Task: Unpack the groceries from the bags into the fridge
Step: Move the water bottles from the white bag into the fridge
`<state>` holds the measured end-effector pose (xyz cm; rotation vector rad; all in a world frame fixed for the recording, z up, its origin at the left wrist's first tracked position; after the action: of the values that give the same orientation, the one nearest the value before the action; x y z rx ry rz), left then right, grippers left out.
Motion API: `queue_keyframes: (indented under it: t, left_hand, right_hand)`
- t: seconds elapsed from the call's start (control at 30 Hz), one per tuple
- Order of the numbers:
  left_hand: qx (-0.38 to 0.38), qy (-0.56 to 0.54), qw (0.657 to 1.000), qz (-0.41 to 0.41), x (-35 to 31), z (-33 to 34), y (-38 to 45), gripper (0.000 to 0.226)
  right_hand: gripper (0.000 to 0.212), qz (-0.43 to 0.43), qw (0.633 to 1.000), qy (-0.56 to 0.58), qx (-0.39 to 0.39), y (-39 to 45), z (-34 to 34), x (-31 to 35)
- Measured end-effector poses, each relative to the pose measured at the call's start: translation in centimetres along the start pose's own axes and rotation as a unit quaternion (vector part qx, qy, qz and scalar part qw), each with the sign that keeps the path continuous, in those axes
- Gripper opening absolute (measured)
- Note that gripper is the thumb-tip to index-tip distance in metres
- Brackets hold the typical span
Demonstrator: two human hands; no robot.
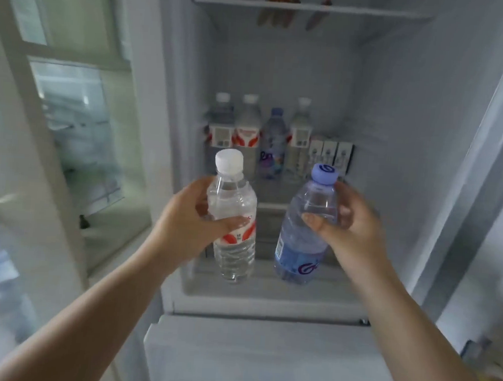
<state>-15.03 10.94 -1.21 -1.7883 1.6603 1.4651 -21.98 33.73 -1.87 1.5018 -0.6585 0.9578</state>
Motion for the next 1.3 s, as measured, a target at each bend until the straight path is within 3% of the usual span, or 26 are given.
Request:
queue_keyframes:
  t: [0.2,0.37,0.47,0.7,1.17,1.3]
  left_hand:
    - [0.039,-0.004,0.998,0.049,-2.7,1.8,7.8,0.046]
    - [0.036,-0.047,0.998,0.037,-3.3,4.1,13.7,0.050]
    - [0.042,-0.054,0.997,0.041,-3.6,5.9,16.2,0.042]
    - [0.050,-0.056,0.996,0.040,-2.4,8.1,20.6,0.046]
    - [0.033,-0.072,0.995,0.054,1.0,10.4,21.1,0.076]
    - [0.011,-0.015,0.999,0.029,3.6,11.2,18.2,0.073]
  right_hand:
    - [0.053,-0.030,0.999,0.022,-0.039,7.8,-1.2,0.5]
    - [0.055,-0.046,0.998,0.017,-0.035,13.6,-1.6,-0.2]
    - [0.045,-0.035,0.999,0.022,-0.026,16.3,-1.6,-1.8]
    - [0.049,0.003,0.999,0.031,-0.021,19.7,-1.3,-6.5]
    - [0.072,0.006,1.000,-0.021,0.010,19.0,-1.1,-10.1]
    - [0.075,0.028,0.998,-0.042,0.028,17.0,-1.4,-12.0]
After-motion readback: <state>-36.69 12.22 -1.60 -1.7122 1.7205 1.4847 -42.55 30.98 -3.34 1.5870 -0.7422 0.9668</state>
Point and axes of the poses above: each hand's wrist, its own y-axis towards the middle knuckle, its own z-axis out of the palm, x = y × z, the point moved 5 cm from there along y, towards the middle knuckle, and after that the axes turned 8 degrees about y, right-handed, at the moved point
